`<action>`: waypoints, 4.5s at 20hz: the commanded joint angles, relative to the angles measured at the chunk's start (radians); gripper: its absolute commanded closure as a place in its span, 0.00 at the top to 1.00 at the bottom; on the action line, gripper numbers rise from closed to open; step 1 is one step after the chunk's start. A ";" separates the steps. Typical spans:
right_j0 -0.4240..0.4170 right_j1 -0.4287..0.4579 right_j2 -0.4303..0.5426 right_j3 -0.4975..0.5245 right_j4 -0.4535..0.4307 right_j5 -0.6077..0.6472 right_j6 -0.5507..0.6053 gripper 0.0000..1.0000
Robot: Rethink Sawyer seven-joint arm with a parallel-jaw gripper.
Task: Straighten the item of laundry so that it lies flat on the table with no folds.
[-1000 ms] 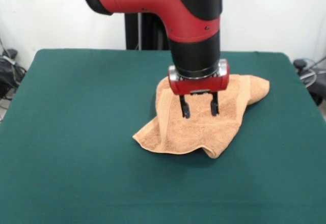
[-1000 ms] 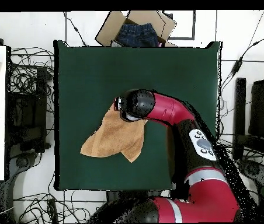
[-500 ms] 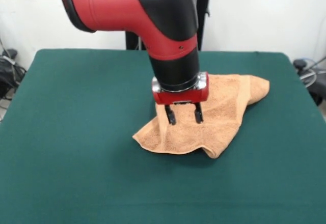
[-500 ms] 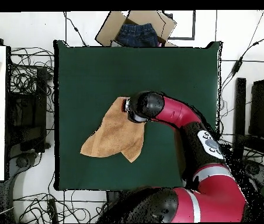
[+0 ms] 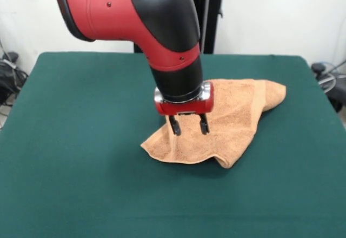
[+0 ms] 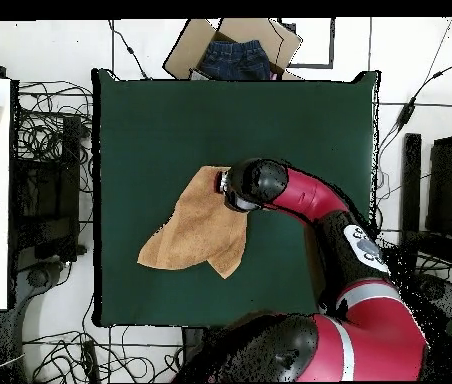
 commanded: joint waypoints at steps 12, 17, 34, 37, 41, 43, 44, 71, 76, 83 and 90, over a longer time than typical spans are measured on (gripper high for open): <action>0.080 -0.175 -0.010 -0.104 -0.178 0.298 -0.037 1.00; 0.055 -0.150 0.010 -0.122 -0.210 0.277 -0.059 1.00; -0.040 -0.026 0.082 -0.192 -0.286 0.205 -0.130 1.00; -0.034 -0.023 0.083 -0.169 -0.287 0.171 -0.097 1.00; -0.012 -0.039 0.074 -0.118 -0.281 0.110 -0.032 1.00; -0.001 -0.051 0.070 -0.110 -0.277 0.108 -0.020 1.00; 0.004 -0.053 0.067 -0.112 -0.276 0.113 -0.019 1.00; -0.002 0.026 0.096 -0.162 -0.279 0.034 -0.063 1.00; -0.002 0.093 0.107 -0.159 -0.284 -0.046 -0.049 1.00; -0.015 0.129 0.111 -0.139 -0.284 -0.078 -0.057 1.00; -0.024 0.138 0.119 -0.119 -0.286 -0.091 -0.057 1.00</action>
